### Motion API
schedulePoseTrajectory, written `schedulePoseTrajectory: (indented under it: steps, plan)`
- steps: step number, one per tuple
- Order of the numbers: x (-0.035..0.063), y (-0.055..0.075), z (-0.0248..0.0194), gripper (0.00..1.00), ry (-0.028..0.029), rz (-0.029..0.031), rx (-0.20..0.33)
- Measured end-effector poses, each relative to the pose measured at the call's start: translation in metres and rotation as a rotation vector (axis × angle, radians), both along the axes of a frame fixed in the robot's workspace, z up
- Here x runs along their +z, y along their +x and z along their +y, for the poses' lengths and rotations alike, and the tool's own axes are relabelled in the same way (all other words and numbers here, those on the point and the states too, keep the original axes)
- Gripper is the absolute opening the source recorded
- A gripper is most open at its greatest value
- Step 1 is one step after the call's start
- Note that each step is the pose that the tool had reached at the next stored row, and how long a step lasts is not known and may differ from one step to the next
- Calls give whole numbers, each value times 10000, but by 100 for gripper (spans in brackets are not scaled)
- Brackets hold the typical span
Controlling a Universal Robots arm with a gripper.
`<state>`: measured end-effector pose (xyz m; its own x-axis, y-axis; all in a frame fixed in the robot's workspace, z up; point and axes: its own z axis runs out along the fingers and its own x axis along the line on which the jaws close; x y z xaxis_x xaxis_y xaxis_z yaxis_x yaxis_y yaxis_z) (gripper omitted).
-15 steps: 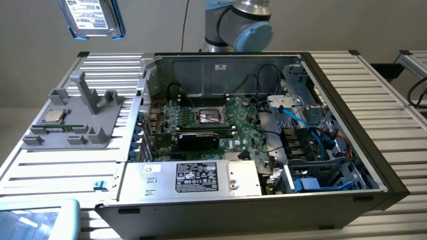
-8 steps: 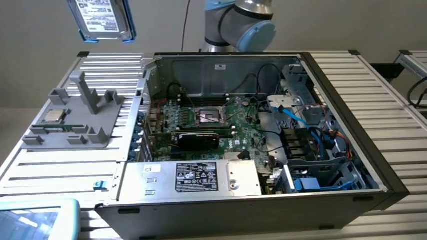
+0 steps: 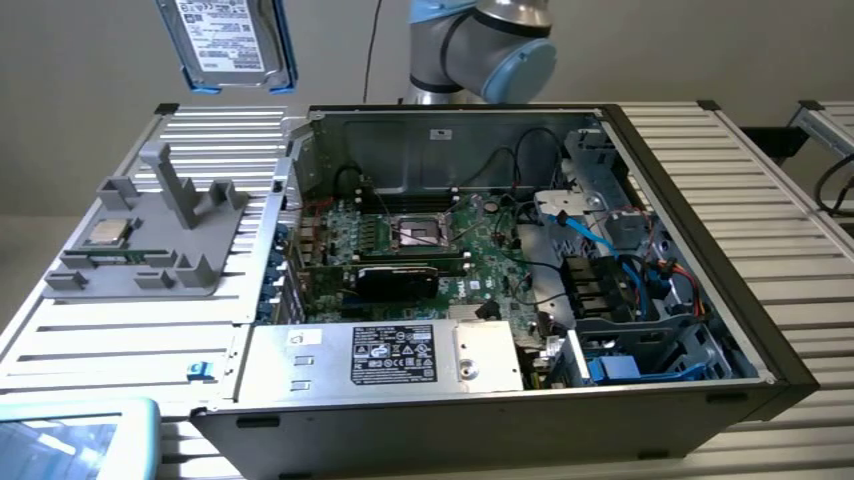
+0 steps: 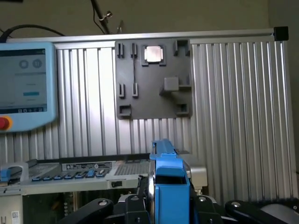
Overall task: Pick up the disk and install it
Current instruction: 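Pick up the disk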
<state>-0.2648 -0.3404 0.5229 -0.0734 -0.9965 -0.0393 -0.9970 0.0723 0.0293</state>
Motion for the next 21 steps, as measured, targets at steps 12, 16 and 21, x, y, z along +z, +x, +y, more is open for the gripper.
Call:
schedulePoseTrajectory:
  steps: [12,16,21]
  plan:
    - [-1,401,-281,37,23,-1,0]
    - [-1,565,-357,37,23,1,0]
    - [-1,790,-434,37,23,10,0]
